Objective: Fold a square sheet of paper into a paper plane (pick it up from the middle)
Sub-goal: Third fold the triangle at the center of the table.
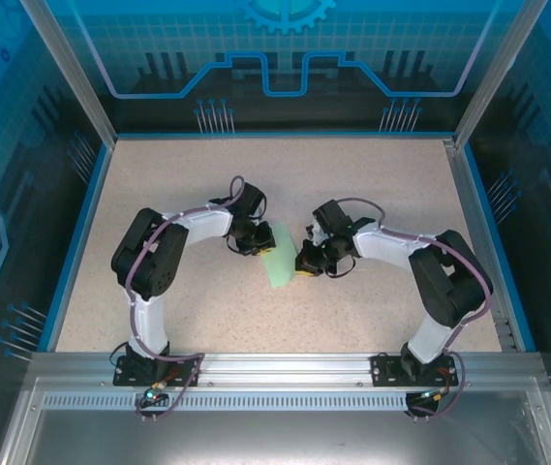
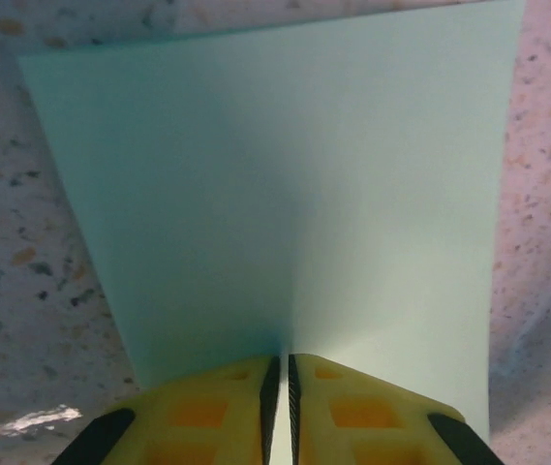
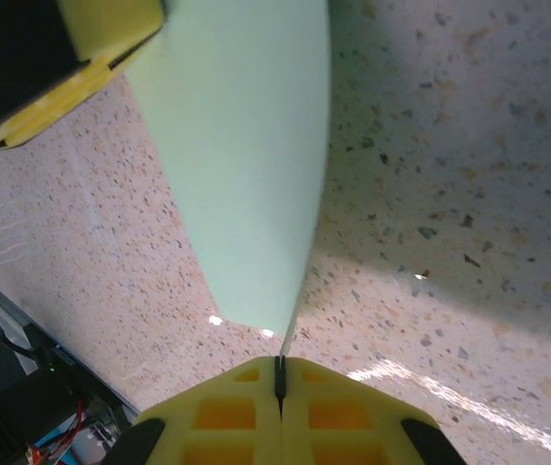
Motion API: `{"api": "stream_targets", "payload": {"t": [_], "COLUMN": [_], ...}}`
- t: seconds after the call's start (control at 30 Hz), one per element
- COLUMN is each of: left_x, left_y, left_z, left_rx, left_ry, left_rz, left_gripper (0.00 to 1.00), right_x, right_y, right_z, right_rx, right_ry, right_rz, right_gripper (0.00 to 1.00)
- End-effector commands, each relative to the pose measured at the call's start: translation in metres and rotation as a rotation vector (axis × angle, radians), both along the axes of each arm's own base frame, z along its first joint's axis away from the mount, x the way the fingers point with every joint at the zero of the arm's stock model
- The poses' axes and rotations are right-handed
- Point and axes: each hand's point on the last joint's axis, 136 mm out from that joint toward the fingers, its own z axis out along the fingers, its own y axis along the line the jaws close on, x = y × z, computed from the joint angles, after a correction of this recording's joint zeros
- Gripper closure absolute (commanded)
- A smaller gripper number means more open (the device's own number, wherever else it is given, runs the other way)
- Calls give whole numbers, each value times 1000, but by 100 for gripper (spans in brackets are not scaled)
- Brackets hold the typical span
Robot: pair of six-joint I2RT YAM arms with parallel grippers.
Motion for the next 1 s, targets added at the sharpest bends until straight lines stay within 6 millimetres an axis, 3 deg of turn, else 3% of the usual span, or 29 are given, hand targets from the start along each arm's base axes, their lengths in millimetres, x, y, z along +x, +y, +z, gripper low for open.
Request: {"api": "stream_targets", "payload": {"t": [0.0,0.3,0.5,0.67,0.77,0.97], "left_x": [-2,-5,-4,13,24,27], "left_y": [5,7,4,-2,7,20], "left_z": [-6,-10,-1,38,51,24], "left_rx": [40,52,35,-10,-5,37], "left_ry": [16,28,17,-73,-116,-61], "left_rz": [-22,-34,-44,-45,-9,18], "left_gripper": [85,85,85,83,82,83], "right_x": [2,24,36,37,35,37], "right_y": [6,41,60,63,62,64], "right_z": [1,13,9,-2,-8,-14], "right_rx": [1,89,115,85,75,70], "right_ry": [9,-57,-83,-75,-66,-74], "right_rz": [20,62,78,86,90,104], "right_gripper": [98,97,97,97,97,97]}}
